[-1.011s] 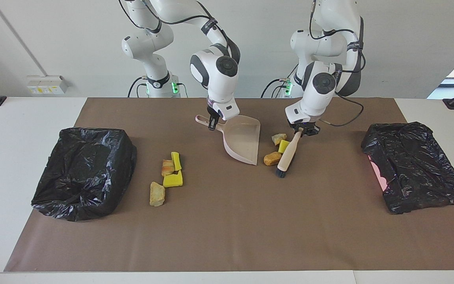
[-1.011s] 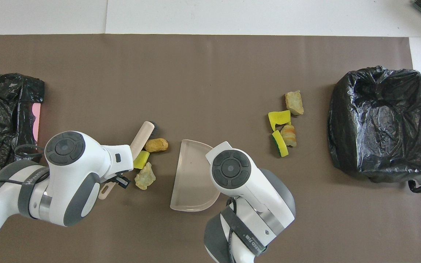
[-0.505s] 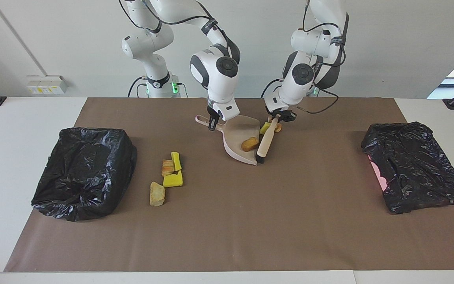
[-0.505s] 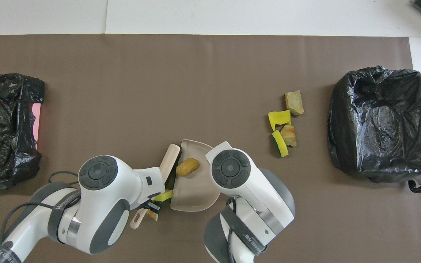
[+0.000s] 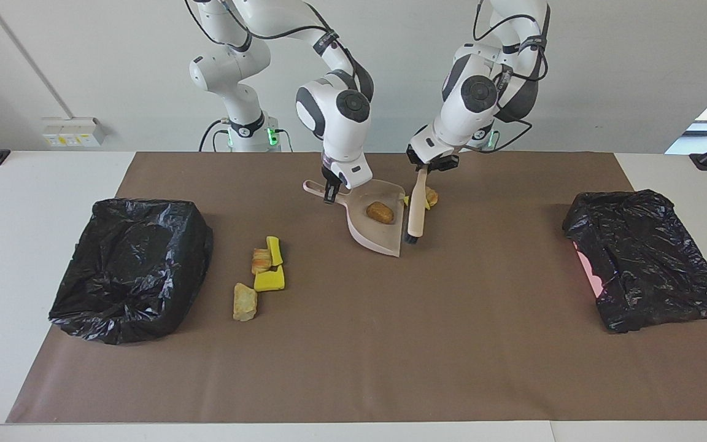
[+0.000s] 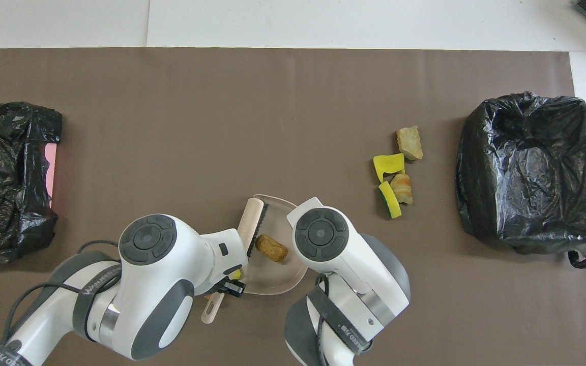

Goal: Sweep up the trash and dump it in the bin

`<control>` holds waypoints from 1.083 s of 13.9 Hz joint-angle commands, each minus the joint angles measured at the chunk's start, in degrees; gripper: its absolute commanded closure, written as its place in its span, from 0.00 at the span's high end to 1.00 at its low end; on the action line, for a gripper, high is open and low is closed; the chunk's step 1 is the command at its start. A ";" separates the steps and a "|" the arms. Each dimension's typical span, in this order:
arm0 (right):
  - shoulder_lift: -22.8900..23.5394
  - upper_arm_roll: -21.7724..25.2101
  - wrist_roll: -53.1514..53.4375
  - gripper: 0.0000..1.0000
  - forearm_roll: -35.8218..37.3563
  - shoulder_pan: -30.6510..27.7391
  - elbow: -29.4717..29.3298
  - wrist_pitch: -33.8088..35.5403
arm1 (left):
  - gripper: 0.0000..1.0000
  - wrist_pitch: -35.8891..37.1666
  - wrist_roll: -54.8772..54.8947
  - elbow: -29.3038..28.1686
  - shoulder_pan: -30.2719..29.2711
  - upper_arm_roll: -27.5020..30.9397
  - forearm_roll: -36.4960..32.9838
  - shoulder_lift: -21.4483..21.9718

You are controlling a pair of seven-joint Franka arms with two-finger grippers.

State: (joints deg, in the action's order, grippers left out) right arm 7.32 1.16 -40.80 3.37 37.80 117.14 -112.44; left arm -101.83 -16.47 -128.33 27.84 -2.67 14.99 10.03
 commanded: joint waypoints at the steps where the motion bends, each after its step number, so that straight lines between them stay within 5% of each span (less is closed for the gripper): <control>1: -0.20 -0.37 -2.79 0.00 0.32 -1.15 1.68 -0.32 | 0.00 2.25 -10.83 -3.93 -0.69 -0.40 -2.24 4.20; 7: -0.03 -0.28 -12.28 0.00 4.54 -1.59 2.30 -2.61 | 0.00 1.20 -34.38 -14.65 0.28 -3.12 -2.33 12.90; 15: 0.06 -0.28 -11.85 0.00 4.54 -2.03 2.30 -2.61 | 0.00 -16.96 -41.71 -20.73 6.69 -5.77 4.42 9.15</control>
State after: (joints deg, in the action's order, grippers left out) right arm 7.42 1.30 -51.17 6.78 36.63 118.63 -114.33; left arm -113.10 -57.26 -148.66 31.69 -8.98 16.62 20.66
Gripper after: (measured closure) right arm 0.687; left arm 0.740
